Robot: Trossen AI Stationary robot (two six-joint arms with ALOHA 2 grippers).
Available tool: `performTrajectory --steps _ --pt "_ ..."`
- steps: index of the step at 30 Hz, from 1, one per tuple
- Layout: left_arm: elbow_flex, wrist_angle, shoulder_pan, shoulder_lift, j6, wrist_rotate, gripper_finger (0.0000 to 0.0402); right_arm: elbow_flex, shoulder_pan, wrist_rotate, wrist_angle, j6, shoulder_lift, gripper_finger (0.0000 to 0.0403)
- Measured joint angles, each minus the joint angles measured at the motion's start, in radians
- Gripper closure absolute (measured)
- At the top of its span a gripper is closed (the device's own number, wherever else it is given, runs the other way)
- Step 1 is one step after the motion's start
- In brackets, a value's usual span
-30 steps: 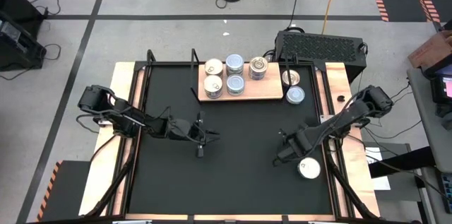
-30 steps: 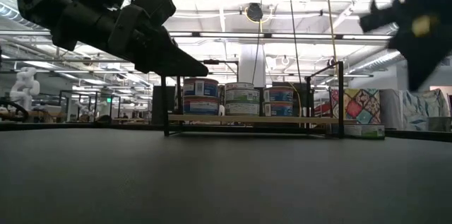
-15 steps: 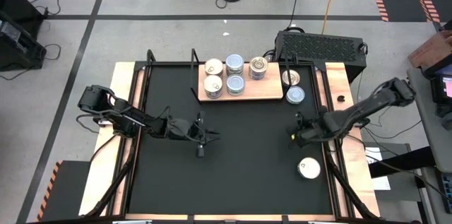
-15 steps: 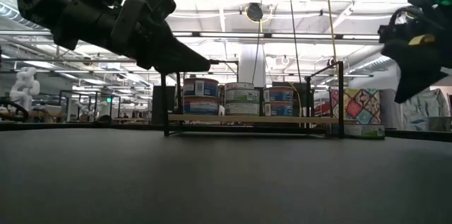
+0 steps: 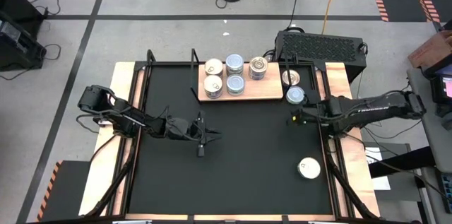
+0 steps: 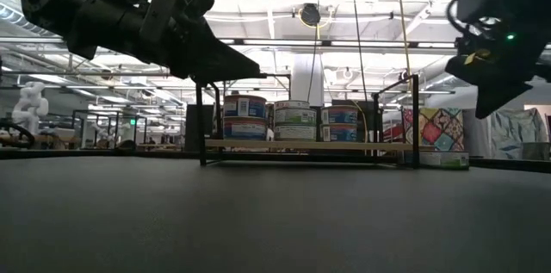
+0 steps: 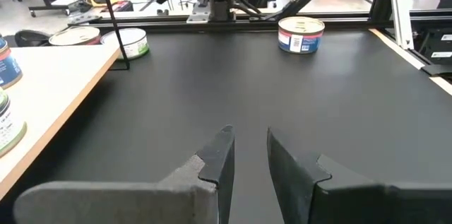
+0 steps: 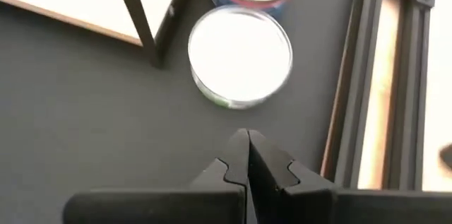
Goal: Stack canned seafood by type on shelf
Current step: Put the bottom blue tuna can on the shelf
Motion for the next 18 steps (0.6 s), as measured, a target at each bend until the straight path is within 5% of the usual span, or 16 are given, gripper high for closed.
performTrajectory --steps 8,18 --pt "0.0 0.0 -0.003 0.0 -0.01 0.001 0.0316 0.0 -0.15 -0.023 0.109 -0.209 0.0 0.0403" --pt "0.0 -0.005 -0.005 0.0 -0.018 0.005 0.0316 0.0 -0.197 -0.282 0.115 -0.39 -0.004 0.0403"
